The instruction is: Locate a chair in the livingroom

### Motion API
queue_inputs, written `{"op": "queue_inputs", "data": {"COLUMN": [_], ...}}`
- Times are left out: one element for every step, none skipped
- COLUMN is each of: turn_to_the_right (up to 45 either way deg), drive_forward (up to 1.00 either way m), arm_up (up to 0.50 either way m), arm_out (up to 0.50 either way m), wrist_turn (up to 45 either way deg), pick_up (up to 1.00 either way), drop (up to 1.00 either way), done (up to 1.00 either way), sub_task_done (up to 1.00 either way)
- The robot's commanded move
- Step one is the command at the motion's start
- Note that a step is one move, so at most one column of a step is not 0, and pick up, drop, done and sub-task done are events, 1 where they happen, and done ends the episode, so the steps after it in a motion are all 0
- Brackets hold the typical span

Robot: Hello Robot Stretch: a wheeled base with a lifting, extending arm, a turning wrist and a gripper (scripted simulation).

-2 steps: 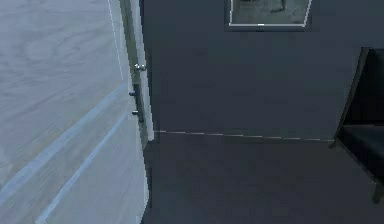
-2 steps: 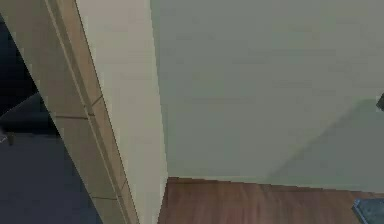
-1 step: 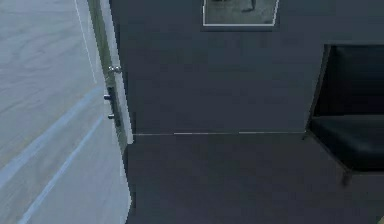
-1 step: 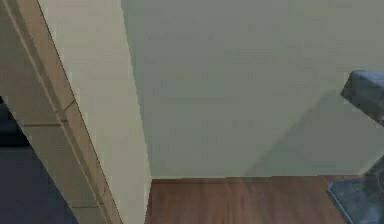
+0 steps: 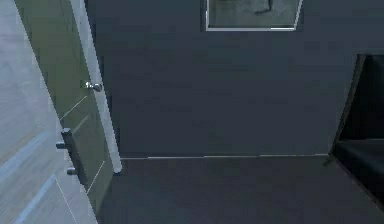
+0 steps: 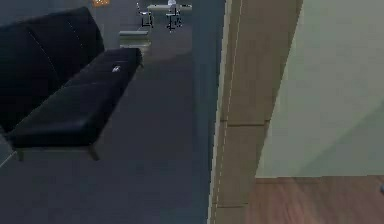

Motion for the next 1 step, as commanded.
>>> {"op": "queue_inputs", "data": {"turn_to_the_right": [45.0], "drive_forward": [0.00], "arm_up": [0.00], "arm_out": [0.00], "wrist_turn": [0.0], "pick_up": [0.00], "drop": [0.00], "done": [0.00], "sub_task_done": [0.00]}}
